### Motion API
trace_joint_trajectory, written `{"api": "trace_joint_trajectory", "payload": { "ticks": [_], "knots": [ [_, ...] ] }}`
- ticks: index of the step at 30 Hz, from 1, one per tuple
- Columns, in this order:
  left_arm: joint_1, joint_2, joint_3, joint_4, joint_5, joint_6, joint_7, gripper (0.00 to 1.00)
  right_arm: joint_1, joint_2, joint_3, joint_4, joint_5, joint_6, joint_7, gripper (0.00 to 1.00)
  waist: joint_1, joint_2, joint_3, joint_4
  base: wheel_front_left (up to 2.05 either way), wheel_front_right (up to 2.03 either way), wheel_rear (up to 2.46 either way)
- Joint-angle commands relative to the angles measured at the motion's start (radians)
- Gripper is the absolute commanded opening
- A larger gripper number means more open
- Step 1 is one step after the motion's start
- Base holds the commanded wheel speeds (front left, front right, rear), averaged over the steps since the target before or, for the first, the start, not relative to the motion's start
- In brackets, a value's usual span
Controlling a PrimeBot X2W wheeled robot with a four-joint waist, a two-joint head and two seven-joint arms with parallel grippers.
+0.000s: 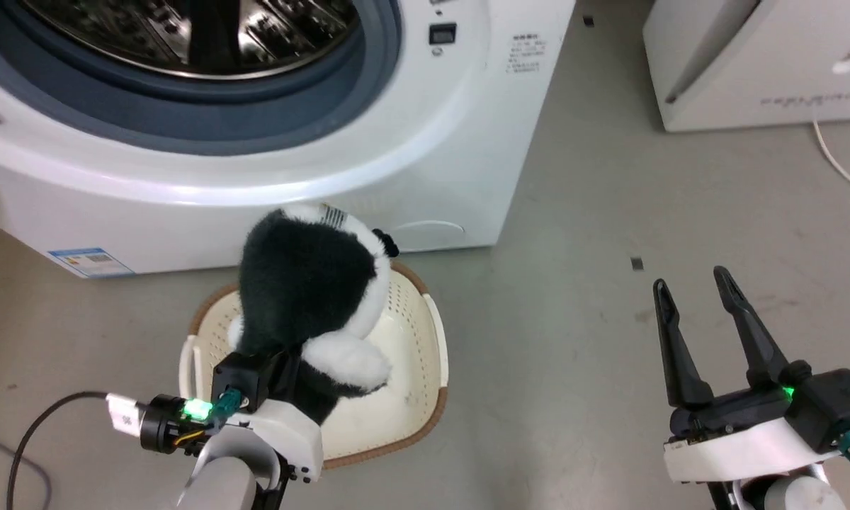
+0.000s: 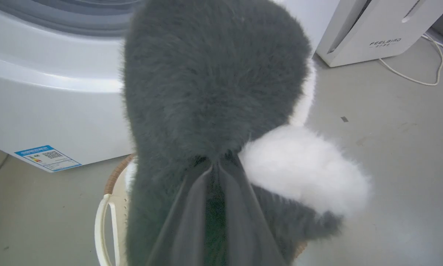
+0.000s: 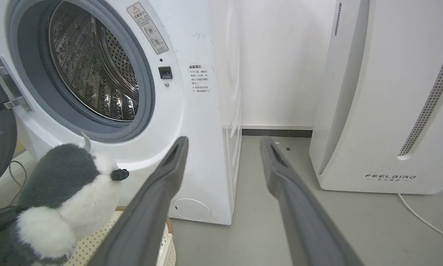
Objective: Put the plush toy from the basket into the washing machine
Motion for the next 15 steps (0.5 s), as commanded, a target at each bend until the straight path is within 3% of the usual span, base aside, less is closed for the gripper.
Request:
{"api": "trace_joint_trajectory", "payload": {
  "ticks": [1, 15],
  "knots": [
    [0.033, -0.003, 0.016, -0.063, 0.011, -0.001, -0.006, 0.0, 0.018, 0.003, 0.002, 0.003, -0.011, -0.001, -0.004, 1.0, 0.0001, 0.0, -0.034, 0.018, 0.0, 0.0, 0.0],
    [0.067, 0.022, 0.13, -0.377, 0.06, -0.02, -0.006, 0.0, 0.027, 0.003, 0.014, -0.013, -0.001, -0.001, -0.004, 1.0, 0.0001, 0.0, -0.026, -0.016, 0.0, 0.0, 0.0]
  ]
}}
